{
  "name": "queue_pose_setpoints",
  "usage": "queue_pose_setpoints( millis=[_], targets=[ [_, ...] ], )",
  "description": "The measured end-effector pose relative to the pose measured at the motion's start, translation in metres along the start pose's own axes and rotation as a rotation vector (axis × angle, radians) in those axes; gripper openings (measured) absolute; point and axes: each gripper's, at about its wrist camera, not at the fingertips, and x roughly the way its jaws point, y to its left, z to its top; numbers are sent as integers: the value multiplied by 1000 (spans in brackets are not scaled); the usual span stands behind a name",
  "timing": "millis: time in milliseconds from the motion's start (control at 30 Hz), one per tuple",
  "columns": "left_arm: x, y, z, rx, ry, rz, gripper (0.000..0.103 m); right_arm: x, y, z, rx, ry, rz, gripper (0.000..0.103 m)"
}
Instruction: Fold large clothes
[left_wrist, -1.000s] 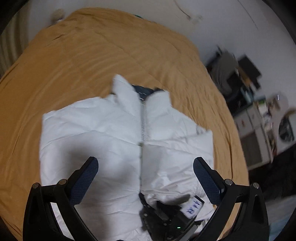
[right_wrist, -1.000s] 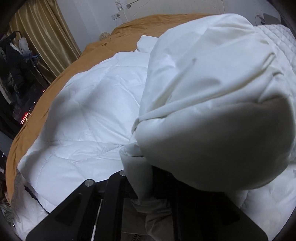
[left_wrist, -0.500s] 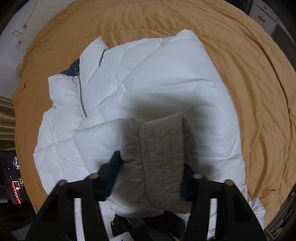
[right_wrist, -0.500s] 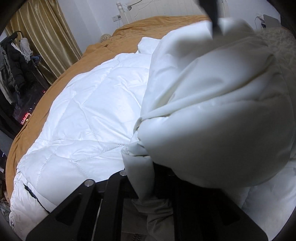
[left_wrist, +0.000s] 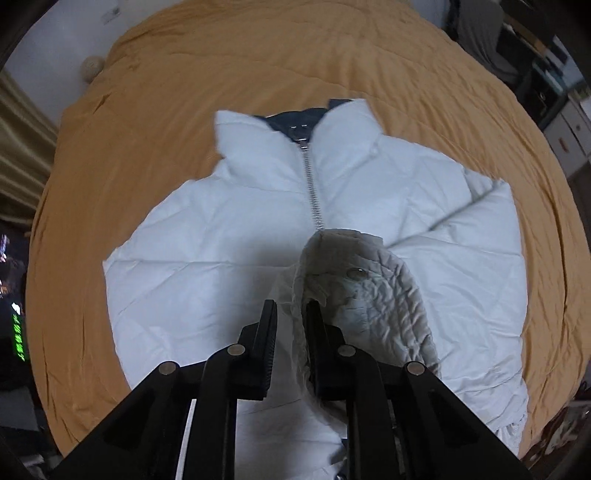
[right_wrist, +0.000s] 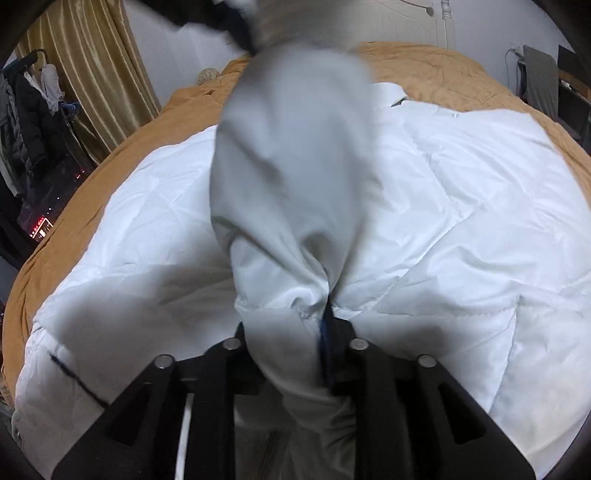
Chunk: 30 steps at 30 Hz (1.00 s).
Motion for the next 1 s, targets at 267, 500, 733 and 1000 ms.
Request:
queue_pose_setpoints(
  millis=[267,500,733,1000],
  targets=[
    [63,128,-61,-237,45,-171,16,-79,-4,7,20,-204,19,91],
    [81,162,-110,-283,-74,-346,20,-59,-45,39,287,-143,135,91],
    [78,199,-128,-349,-79,-467,21,47,-3,31,-8,52,-180,99],
    [-10,162,-124,-250,-229,-316,18,55,-4,34,-2,46,-187,102]
  ],
)
